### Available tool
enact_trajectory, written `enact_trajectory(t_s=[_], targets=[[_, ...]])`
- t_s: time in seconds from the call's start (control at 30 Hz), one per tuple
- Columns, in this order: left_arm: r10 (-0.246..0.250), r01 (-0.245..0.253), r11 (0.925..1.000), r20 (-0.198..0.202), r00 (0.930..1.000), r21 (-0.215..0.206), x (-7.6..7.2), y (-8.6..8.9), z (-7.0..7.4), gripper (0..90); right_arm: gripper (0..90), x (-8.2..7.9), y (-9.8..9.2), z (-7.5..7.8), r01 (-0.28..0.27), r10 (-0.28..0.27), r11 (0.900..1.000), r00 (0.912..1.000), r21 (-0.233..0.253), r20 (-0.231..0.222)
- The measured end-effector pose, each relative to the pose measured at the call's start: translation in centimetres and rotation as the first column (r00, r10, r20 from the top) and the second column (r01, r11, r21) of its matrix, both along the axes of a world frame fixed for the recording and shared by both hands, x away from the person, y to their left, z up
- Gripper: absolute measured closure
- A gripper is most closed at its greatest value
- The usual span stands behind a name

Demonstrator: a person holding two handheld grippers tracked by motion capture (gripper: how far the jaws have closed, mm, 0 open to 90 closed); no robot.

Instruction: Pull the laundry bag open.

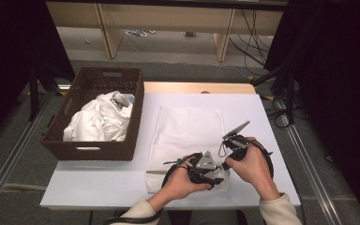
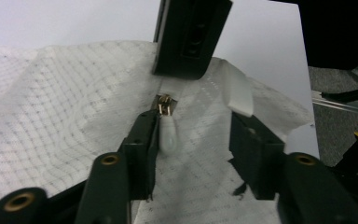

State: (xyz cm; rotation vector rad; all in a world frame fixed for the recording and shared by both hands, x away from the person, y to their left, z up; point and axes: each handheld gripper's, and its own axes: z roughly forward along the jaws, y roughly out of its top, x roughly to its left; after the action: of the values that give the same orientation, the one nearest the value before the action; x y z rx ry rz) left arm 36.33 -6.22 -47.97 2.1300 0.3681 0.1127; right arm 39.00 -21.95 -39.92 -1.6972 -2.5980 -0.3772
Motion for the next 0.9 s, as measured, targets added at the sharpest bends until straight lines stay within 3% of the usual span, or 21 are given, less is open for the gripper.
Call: enact_trajectory(t_s=[0.23,0.4,0.5,0.53,0.6,0.67,0.77,0.9], targets=[[0.027,-0.027,0.9996,-0.012,0.9996,0.003,0.28,0.10,-0.21,69.0,86.3,0.18,-0.18,-0.19,-0.034,0.034,0.999,0.9991,-0.002,0.025],[0.032,-0.032,0.9995,-0.013,0.9994,0.007,0.39,0.04,-0.22,73.4,86.2,0.20,-0.18,-0.08,-0.036,0.036,0.999,0.9993,-0.004,0.011],[0.035,-0.035,0.9994,-0.035,0.9988,-0.003,0.40,0.12,-0.31,75.0,86.2,0.04,-0.05,0.01,0.005,-0.005,1.000,1.0000,0.003,0.006],[0.036,-0.037,0.9993,-0.038,0.9986,0.000,0.40,0.15,-0.31,75.3,86.2,0.16,-0.23,-0.06,-0.019,0.019,1.000,0.9997,0.003,0.016],[0.033,-0.032,0.9994,-0.039,0.9987,0.014,0.46,0.26,-0.27,77.1,86.2,0.08,-0.15,-0.04,-0.014,0.014,1.000,0.9998,0.007,0.016],[0.032,-0.032,0.9995,-0.045,0.9985,0.009,0.49,0.32,-0.28,77.8,86.2,-0.10,0.15,0.20,0.015,-0.015,1.000,0.9998,0.008,-0.015],[0.035,-0.034,0.9993,-0.061,0.9975,0.011,0.56,0.38,-0.28,77.9,86.2,0.07,-0.10,-0.01,-0.020,0.020,1.000,0.9995,0.009,0.023],[0.038,-0.037,0.9992,-0.078,0.9963,0.014,0.60,0.29,-0.22,80.0,86.2,0.03,0.00,-0.05,-0.013,0.013,1.000,0.9997,0.009,0.022]])
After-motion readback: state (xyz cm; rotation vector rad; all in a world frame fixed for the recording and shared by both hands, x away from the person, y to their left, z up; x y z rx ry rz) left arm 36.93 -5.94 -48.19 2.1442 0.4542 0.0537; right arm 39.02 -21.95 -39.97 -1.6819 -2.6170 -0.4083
